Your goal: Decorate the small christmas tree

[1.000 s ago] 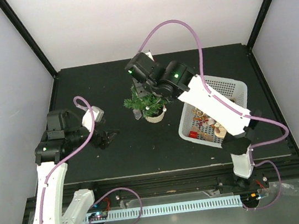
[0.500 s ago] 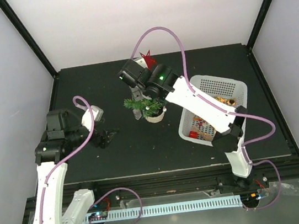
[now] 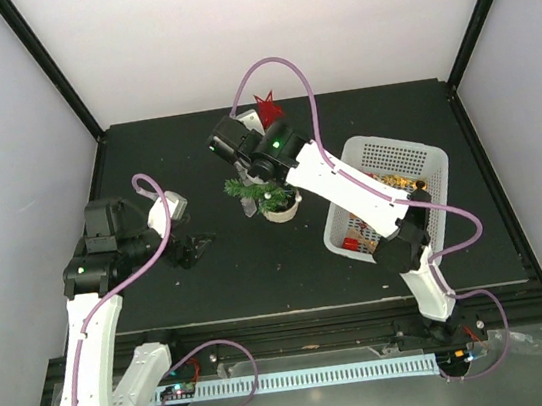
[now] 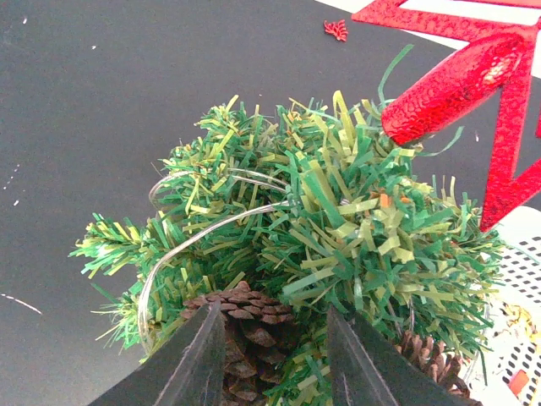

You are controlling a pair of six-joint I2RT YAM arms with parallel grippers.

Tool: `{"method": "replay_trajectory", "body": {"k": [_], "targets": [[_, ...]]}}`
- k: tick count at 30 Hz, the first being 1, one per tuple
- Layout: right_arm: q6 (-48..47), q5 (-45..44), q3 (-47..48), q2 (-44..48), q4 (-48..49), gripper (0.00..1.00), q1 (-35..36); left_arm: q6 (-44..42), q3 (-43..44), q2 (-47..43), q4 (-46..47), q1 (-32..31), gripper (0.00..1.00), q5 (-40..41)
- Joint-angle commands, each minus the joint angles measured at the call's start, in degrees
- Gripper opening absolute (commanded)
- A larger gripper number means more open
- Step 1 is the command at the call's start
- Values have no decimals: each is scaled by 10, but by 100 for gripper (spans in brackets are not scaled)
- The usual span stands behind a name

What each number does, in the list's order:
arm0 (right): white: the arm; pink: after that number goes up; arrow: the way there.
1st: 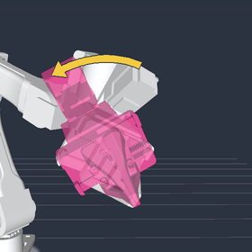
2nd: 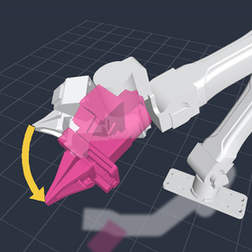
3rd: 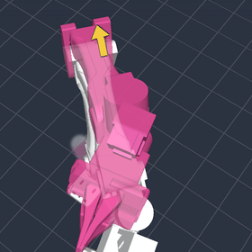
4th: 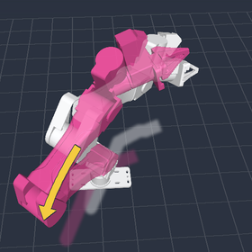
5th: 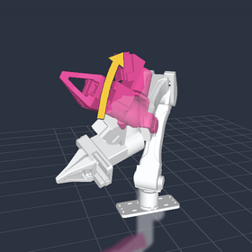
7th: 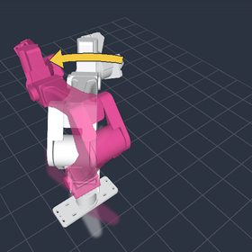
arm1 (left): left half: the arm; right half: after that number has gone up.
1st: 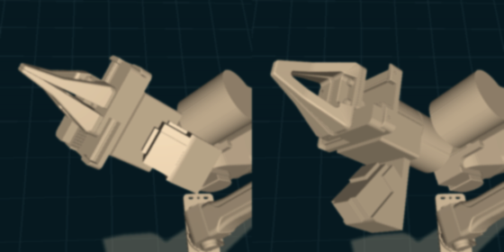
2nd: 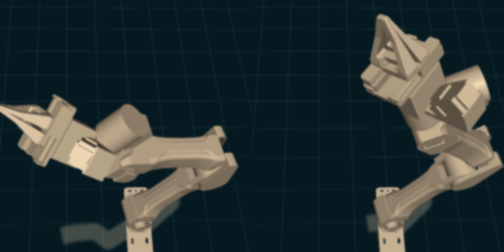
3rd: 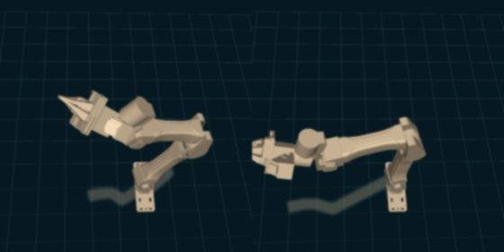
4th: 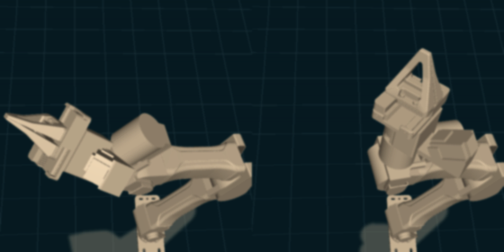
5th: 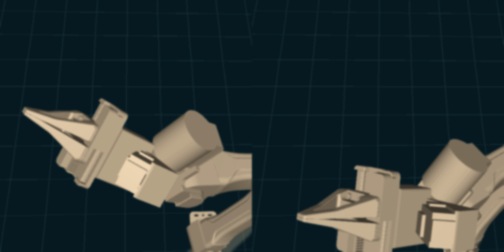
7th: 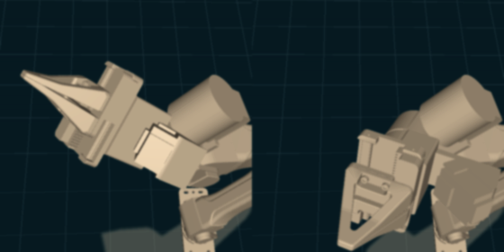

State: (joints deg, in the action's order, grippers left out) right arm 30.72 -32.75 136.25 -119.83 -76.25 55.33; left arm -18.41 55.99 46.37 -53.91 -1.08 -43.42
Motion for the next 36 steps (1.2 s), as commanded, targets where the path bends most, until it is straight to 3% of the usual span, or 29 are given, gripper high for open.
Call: {"method": "replay_trajectory", "body": {"k": [1, 15, 25, 28, 36], "targets": [[7, -18, -7, -4, 2, 36, -3, 3, 7, -5, 12, 5, 93, 1], [7, -5, -98, 104, 105, 38, -4, 1, 3, -7, 12, 5, 93, -2], [30, -36, -137, 188, 123, 42, -18, 2, 3, -9, 11, 6, 93, -2], [61, -27, -199, 245, 123, 43, -40, 0, 4, -9, 9, 6, 93, -3], [100, 46, -516, 425, 178, 56, -129, -2, 9, 21, 8, 7, 93, -5]]}}
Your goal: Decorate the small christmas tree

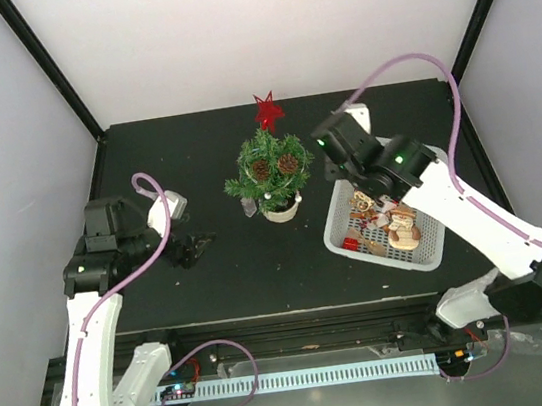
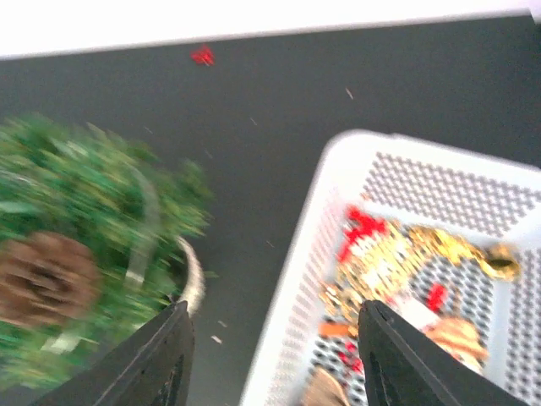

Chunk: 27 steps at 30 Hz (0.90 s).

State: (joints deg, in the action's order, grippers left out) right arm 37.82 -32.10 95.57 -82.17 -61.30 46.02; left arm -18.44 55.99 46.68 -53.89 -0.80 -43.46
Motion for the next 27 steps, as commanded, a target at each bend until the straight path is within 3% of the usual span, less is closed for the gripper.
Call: {"method": "replay_trajectory", "body": {"k": [1, 8, 13, 17, 27], "targets": [[24, 54, -140, 62, 42, 56, -48, -2, 11, 25, 8, 4, 93, -6], [16, 103, -228, 70, 84, 55, -76, -4, 18, 59, 7, 4, 93, -1], [25, 204, -300, 53, 123, 53, -146, -4, 20, 77, 8, 4, 93, 9], [-3, 250, -322, 72, 161, 50, -145, -3, 25, 97, 7, 4, 92, 10], [30, 220, -368, 19, 165, 54, -159, -3, 30, 131, 5, 4, 92, 9]]}}
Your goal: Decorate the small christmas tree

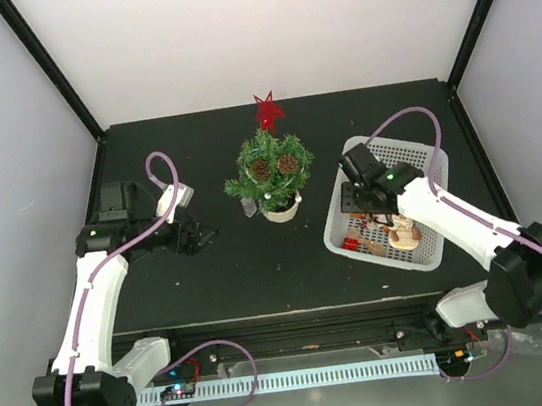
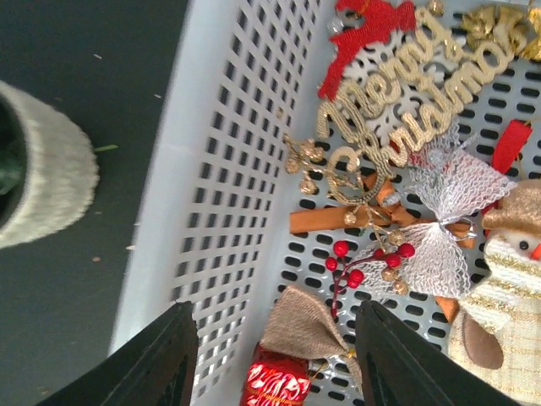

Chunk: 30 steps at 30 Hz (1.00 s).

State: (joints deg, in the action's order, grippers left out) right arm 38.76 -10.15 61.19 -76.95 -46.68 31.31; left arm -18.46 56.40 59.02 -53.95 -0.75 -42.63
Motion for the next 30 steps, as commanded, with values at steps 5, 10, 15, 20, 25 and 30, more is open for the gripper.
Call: {"method": "replay_trajectory", "body": {"k": [5, 10, 15, 20, 25, 30], "targets": [[39, 48, -64, -68, 69, 54, -73, 3, 30, 24, 7, 3, 92, 11], [49, 103, -104, -79, 136, 53, -166, 4, 31, 32, 7, 2, 91, 14], [42, 129, -85, -110, 159, 51, -199, 4, 28, 33, 8, 2, 91, 16], [43, 143, -66, -138, 168, 50, -204, 3, 26, 31, 8, 2, 91, 16], [42, 152, -65, -162, 174, 47, -205, 2, 24, 25, 8, 2, 91, 15], [42, 151, -83, -161, 179, 41, -205, 2, 21, 18, 9, 2, 91, 13]]}}
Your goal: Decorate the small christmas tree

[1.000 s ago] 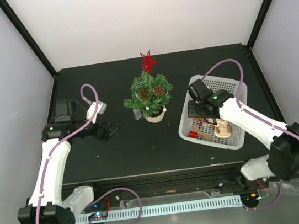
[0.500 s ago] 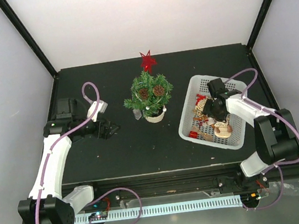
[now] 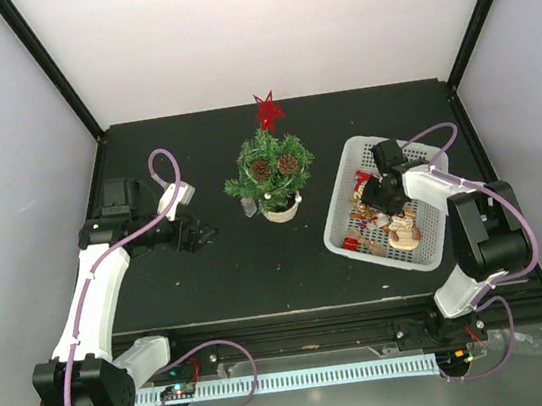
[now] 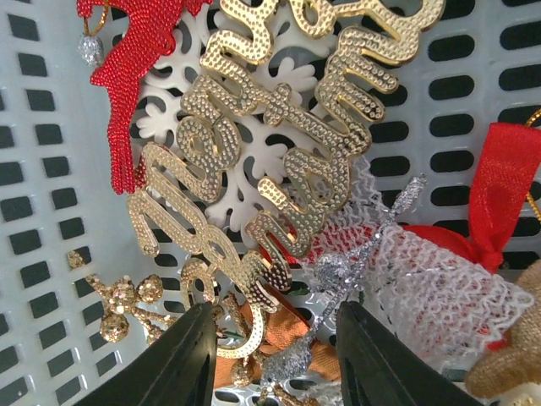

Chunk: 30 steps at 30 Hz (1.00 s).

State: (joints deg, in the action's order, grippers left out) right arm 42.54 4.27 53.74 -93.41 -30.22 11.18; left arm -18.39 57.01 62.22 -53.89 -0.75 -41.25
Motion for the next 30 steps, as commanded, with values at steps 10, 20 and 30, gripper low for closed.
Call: {"method": "replay_trajectory", "body": {"k": [10, 20, 30], "targets": [[-5, -7, -19, 20, 6, 18, -4, 0, 12, -25, 9, 2, 92, -5], [-24, -43, -5, 103, -54, 15, -4, 0, 11, -33, 12, 2, 92, -7], [-57, -42, 9, 141, -101, 18, 1, 0, 4, -47, 13, 3, 92, -11]]}}
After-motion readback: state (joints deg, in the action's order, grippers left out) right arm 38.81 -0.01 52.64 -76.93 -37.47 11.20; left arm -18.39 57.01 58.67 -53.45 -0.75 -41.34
